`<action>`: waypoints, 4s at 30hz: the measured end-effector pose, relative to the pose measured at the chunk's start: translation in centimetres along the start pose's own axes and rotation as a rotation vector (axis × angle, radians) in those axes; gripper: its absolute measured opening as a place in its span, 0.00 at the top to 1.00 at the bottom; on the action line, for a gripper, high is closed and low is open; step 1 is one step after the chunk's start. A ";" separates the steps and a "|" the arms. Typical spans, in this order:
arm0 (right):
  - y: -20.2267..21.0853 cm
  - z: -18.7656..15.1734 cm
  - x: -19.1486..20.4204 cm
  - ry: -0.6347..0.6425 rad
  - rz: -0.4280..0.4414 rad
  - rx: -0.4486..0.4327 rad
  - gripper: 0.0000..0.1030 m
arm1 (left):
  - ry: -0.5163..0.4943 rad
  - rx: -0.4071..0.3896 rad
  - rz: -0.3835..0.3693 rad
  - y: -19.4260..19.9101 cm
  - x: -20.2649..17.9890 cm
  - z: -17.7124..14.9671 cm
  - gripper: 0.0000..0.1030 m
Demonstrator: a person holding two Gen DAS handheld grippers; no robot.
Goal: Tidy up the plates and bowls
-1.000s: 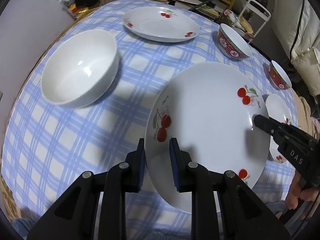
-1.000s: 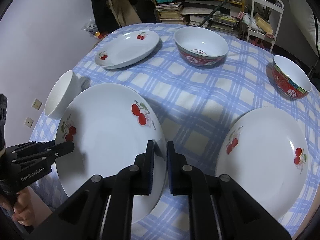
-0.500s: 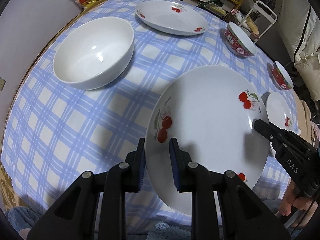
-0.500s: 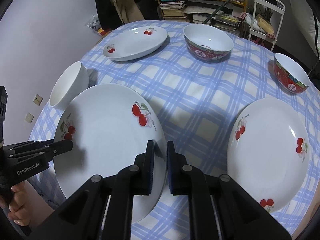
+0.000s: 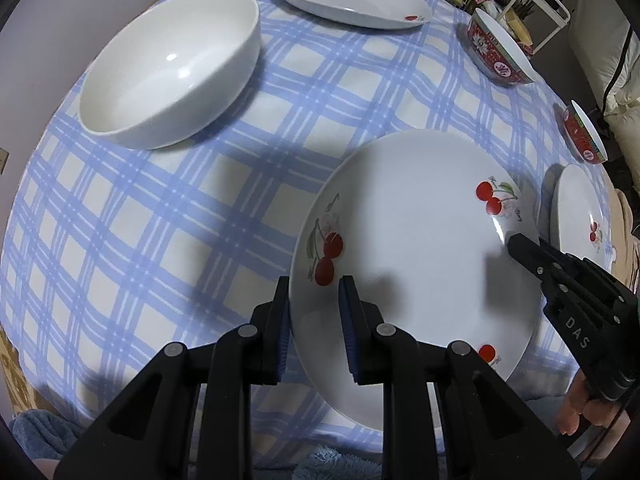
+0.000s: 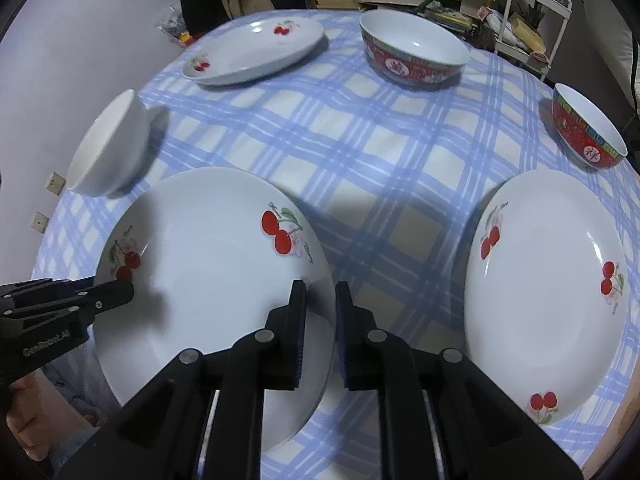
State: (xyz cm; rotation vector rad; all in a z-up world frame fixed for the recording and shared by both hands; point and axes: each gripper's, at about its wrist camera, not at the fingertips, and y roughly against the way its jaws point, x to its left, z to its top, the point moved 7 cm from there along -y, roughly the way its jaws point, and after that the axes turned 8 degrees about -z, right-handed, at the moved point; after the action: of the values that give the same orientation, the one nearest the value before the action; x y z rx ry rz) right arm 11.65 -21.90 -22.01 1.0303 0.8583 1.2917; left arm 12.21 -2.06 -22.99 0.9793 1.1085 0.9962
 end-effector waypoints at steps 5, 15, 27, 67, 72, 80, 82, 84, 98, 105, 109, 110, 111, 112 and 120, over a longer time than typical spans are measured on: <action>-0.9 -0.2 0.0 0.002 -0.009 0.026 0.85 | 0.002 0.019 0.016 -0.7 0.0 0.0 0.78; -1.4 0.0 0.2 0.015 -0.025 0.031 0.83 | -0.045 0.018 0.074 -1.6 -1.4 -0.2 0.78; 1.9 2.2 -4.1 -0.078 -0.083 -0.064 0.83 | -0.188 -0.101 0.148 1.9 -5.5 0.1 0.72; 4.2 -2.2 -27.7 -0.511 -0.140 -0.011 0.24 | -0.532 -0.102 0.073 -4.3 -26.2 4.5 0.16; 2.2 -2.7 -27.5 -0.479 -0.119 0.035 0.48 | -0.526 -0.077 0.046 -5.7 -26.9 4.5 0.18; 0.9 -2.4 -26.5 -0.418 -0.086 0.059 0.83 | -0.506 0.032 -0.042 -8.8 -27.6 3.9 0.68; 0.8 -2.4 -26.5 -0.417 -0.083 0.062 0.84 | -0.473 0.056 -0.098 -9.4 -27.7 3.7 0.75; 0.8 -2.4 -26.6 -0.425 -0.074 0.058 0.84 | -0.459 0.054 -0.114 -9.4 -27.8 3.7 0.77; 4.0 -0.3 -24.5 -0.397 -0.019 -0.017 0.87 | -0.423 0.034 -0.089 -6.2 -26.2 3.9 0.80; 5.3 0.9 -21.7 -0.356 -0.007 -0.024 0.87 | -0.389 -0.017 -0.095 -2.5 -23.3 4.2 0.80; 6.5 1.8 -19.6 -0.345 0.014 -0.055 0.87 | -0.387 -0.039 -0.076 -0.7 -22.0 4.4 0.80; 6.8 2.0 -19.1 -0.337 0.014 -0.062 0.87 | -0.393 -0.051 -0.069 0.0 -21.6 4.5 0.80; 7.1 2.2 -18.5 -0.334 0.020 -0.069 0.87 | -0.393 -0.066 -0.061 0.7 -21.1 4.7 0.80; 7.2 2.3 -18.1 -0.336 0.028 -0.072 0.87 | -0.390 -0.074 -0.058 1.0 -21.0 4.7 0.80; 7.4 3.1 -13.6 -0.305 0.074 -0.087 0.86 | -0.351 -0.126 -0.026 4.7 -16.8 4.8 0.80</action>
State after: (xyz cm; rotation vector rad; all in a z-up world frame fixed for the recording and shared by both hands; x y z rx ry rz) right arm 10.59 -35.91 -14.78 1.1623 0.5328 1.1834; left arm 13.70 -17.53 -13.71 0.9897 0.7560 0.8242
